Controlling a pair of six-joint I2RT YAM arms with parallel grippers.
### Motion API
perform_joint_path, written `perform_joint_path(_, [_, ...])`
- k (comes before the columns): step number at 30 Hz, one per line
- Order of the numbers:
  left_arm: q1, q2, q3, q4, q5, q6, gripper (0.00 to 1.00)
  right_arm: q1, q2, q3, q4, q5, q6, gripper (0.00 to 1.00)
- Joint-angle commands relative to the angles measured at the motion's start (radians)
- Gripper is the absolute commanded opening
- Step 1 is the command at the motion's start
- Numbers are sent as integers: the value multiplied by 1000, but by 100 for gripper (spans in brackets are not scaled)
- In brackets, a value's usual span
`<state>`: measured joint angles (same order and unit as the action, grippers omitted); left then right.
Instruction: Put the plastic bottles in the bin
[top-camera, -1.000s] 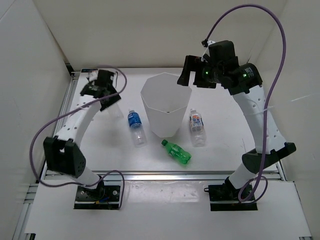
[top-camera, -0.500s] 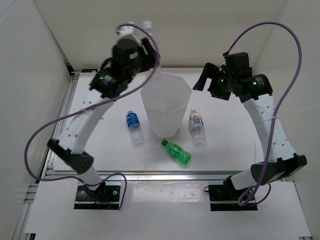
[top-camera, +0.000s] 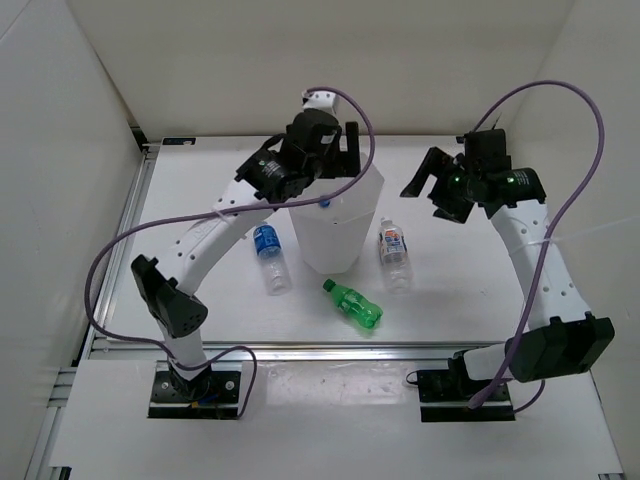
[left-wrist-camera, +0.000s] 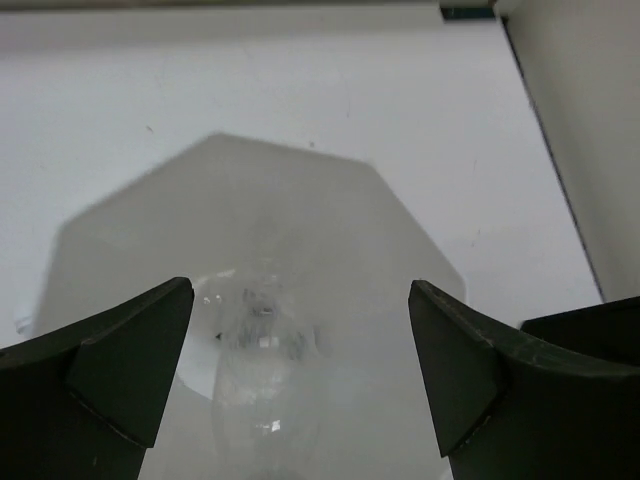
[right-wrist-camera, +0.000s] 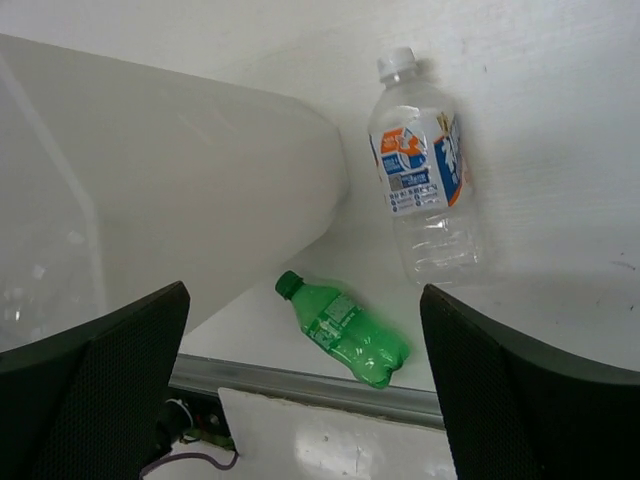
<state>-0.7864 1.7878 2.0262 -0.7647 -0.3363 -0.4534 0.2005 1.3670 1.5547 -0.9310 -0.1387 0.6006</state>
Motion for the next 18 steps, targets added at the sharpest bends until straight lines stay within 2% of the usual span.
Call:
perform_joint_path(1, [4, -165, 101, 24, -131, 32, 100, -32, 20, -106, 40, -57, 30, 100])
perform_joint_path(3, [4, -244, 101, 24, -242, 45, 100, -32, 64, -188, 84, -117, 16, 100])
perform_joint_path(5, [13, -321, -16, 24, -321, -2, 100, -32, 125, -225, 95, -118, 1, 100])
perform_joint_path(6, [32, -412, -84, 24, -366, -25, 100, -21, 144, -244, 115, -118, 1, 100])
perform_joint_path(7, [48, -459, -227, 24, -366, -43, 100, -9, 177, -272, 115, -118, -10, 100])
perform_joint_path(9, [71, -590, -363, 15, -375, -106, 100, 17, 204, -281, 155, -78, -31, 100])
perform_joint_path(10, [87, -632, -485, 15, -375, -126, 100, 17, 234, -281, 155, -64, -32, 100])
perform_joint_path(13, [111, -767, -668, -22, -356, -227, 100, 47, 321, -266, 155, -24, -56, 100])
perform_joint_path(18, [121, -829, -767, -180, -337, -349, 100, 97, 466, -208, 133, 51, -74, 100])
